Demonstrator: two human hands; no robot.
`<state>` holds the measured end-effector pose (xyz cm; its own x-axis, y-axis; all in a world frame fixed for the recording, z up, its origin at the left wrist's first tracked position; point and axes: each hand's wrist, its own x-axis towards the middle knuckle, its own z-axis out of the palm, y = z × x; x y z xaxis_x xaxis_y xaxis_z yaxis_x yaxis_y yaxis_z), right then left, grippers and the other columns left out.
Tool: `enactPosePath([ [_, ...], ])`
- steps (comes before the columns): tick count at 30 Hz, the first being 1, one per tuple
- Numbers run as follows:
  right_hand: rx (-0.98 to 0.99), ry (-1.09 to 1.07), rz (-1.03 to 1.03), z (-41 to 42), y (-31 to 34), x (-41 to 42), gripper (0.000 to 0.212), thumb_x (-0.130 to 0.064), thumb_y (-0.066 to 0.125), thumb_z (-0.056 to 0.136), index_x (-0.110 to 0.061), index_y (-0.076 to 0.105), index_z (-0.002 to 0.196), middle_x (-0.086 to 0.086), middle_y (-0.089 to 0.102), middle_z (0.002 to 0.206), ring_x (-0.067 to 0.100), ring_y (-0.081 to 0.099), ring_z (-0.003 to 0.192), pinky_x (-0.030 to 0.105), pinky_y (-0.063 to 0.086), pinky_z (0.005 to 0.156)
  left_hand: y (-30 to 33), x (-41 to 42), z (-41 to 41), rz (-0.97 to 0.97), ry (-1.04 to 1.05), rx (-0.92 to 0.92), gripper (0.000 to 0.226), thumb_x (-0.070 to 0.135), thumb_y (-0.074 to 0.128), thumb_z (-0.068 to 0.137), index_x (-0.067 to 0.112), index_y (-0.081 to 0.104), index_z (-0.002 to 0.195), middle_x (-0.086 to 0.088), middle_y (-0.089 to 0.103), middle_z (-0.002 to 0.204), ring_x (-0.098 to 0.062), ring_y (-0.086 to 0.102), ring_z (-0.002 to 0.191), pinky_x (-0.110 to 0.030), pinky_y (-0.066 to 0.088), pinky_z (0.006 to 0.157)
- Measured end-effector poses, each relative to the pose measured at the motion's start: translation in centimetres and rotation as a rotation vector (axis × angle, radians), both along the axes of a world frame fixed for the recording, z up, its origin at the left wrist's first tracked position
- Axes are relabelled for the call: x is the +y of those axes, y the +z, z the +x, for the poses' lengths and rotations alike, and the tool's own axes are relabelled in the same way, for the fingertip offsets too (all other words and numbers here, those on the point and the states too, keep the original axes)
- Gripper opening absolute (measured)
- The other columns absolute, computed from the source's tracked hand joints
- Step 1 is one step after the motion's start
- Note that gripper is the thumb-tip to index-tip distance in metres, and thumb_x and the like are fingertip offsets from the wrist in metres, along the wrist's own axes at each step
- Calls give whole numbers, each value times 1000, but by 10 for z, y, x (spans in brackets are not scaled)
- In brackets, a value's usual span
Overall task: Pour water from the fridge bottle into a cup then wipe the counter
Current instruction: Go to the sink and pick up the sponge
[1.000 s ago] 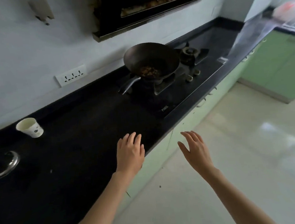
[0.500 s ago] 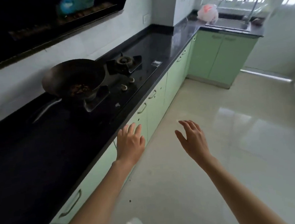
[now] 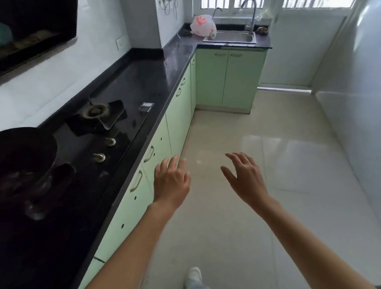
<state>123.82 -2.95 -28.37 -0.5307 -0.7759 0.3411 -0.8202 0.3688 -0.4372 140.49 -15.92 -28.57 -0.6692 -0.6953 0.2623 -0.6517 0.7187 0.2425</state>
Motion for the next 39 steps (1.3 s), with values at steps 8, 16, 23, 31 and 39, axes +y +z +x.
enactPosePath([
  [8,46,-100,-6,-94,35,-83,42,-32,59,92,-8,56,127,11,59,127,32,47,125,46,43,99,34,-98,-112,-33,-115,50,40,24,59,88,11,58,127,-13,55,135,-35,49,122,-46,38,99],
  [16,60,-178,16,-187,42,-137,44,-33,56,93,-10,53,131,10,57,130,30,44,129,43,40,100,46,-172,-225,-46,-200,20,46,29,51,93,16,48,137,-9,46,144,-31,40,132,-43,30,106],
  [23,52,-222,28,-317,29,-176,45,-33,58,92,-10,53,131,10,56,130,30,44,128,46,43,99,42,-221,-356,-36,-229,-18,47,31,48,95,18,45,140,-8,42,147,-29,35,135,-42,28,108],
  [31,80,-228,20,-488,60,-225,44,-31,58,92,-9,53,130,12,55,131,31,43,129,46,41,100,76,-266,-521,-71,-249,-25,46,29,51,94,14,48,138,-11,45,144,-32,39,132,-44,31,106],
  [39,27,-228,53,-602,42,-281,46,-34,55,94,-10,51,133,9,55,132,29,41,131,44,38,105,59,-323,-635,-32,-234,-98,50,33,47,96,17,40,144,-9,37,150,-30,31,138,-44,26,111],
])
